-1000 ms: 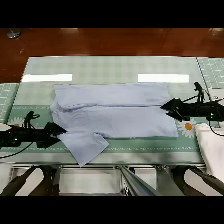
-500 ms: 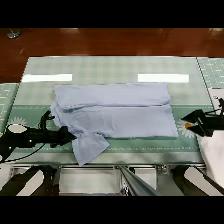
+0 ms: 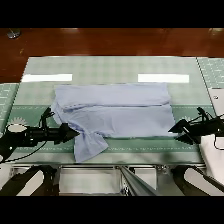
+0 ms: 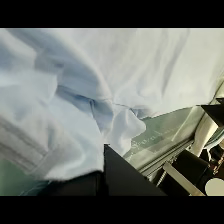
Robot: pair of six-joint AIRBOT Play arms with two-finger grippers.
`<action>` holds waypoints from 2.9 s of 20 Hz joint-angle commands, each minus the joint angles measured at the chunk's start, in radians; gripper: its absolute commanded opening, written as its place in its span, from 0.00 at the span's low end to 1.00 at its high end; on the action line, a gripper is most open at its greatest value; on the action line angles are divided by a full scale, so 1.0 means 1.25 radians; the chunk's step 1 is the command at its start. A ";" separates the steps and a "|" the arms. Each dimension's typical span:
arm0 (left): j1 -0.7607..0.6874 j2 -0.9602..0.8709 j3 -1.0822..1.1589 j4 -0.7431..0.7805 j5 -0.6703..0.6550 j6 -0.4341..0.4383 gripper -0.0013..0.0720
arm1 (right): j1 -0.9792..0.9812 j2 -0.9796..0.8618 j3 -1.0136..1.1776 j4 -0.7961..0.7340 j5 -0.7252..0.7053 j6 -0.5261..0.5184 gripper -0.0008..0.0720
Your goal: Fold the shirts.
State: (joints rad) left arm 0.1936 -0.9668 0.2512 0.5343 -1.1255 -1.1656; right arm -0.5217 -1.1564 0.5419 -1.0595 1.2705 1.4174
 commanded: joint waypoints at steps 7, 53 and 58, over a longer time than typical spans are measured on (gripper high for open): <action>0.000 0.001 0.010 -0.015 0.032 0.016 0.05 | 0.021 -0.015 0.030 0.124 -0.067 -0.119 0.04; -0.188 -0.243 0.565 0.093 0.140 -0.040 0.58 | 0.237 -0.548 0.769 0.163 0.064 -0.009 0.04; -0.347 -0.253 0.588 0.063 0.277 -0.037 0.05 | 0.220 -0.301 0.708 -0.026 0.104 -0.025 0.03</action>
State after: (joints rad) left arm -0.1196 -1.2770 0.9707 0.6376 -0.8963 -1.2175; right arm -0.2447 -1.6836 1.4689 -0.9886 1.3731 1.4086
